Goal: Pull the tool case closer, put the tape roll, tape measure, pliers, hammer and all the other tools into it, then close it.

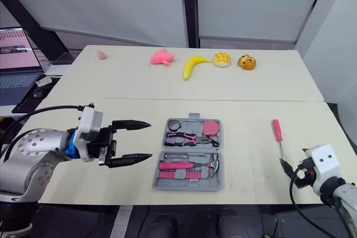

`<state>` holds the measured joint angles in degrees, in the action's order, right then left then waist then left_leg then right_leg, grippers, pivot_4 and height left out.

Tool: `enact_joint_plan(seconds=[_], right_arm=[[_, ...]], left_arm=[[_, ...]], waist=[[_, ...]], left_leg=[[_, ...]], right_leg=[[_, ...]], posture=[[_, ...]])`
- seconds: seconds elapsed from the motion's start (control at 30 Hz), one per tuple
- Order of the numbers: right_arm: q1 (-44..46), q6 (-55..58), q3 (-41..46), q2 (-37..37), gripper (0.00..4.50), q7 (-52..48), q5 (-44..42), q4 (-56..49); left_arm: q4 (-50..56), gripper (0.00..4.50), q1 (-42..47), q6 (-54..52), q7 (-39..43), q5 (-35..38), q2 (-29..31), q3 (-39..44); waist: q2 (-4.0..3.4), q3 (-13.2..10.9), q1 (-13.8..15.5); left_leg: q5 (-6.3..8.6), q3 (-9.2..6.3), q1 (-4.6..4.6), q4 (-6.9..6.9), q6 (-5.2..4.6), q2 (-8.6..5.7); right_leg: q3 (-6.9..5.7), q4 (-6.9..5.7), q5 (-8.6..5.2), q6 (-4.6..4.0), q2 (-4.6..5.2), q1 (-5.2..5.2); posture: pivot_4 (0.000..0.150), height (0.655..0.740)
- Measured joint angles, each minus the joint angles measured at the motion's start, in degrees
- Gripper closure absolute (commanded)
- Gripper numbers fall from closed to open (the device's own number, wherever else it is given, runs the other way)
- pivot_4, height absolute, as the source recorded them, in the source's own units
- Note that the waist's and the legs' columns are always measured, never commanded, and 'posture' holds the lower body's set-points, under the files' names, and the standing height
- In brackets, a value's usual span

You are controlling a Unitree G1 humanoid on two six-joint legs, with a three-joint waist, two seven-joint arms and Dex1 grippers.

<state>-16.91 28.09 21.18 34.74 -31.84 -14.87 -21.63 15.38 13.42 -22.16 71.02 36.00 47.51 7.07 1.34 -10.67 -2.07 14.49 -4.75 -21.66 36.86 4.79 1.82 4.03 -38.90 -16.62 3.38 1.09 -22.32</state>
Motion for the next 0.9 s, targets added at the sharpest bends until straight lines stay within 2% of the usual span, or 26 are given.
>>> enact_joint_plan(seconds=[0.27, 0.53, 0.9], right_arm=[[16.38, -1.38, -5.88, -5.90, 0.00, 8.93, 5.18, 17.11], [25.57, -8.77, -8.54, -9.55, 0.00, 14.08, 8.65, 33.07], [30.36, -7.80, -8.83, -10.45, 0.00, 17.15, 9.07, 38.41]], left_arm=[[0.99, 0.01, 6.36, -7.43, -1.65, 0.96, -0.05, -3.50], [0.61, 0.01, 8.02, -7.61, -0.39, 0.75, -0.14, -4.61], [0.03, 0.01, 9.98, -7.54, -0.14, 0.37, -1.84, -6.79]], waist=[[-0.05, -0.04, -0.29], [-0.07, -0.05, -0.59], [-0.08, -0.06, -1.10]], left_leg=[[0.00, -0.02, -0.04, -0.01, -0.01, -0.01], [0.00, -0.03, -0.07, -0.01, -0.01, -0.01], [-0.01, -0.04, -0.06, 0.00, -0.01, -0.02]], right_leg=[[-0.01, -0.04, 0.17, -0.24, -0.01, -0.06], [-0.02, -0.03, 0.18, -0.27, -0.01, -0.09], [-0.01, -0.05, 0.19, -0.26, -0.02, -0.08]], posture=[[0.150, 0.7255], [0.150, 0.7255], [0.150, 0.7255]])
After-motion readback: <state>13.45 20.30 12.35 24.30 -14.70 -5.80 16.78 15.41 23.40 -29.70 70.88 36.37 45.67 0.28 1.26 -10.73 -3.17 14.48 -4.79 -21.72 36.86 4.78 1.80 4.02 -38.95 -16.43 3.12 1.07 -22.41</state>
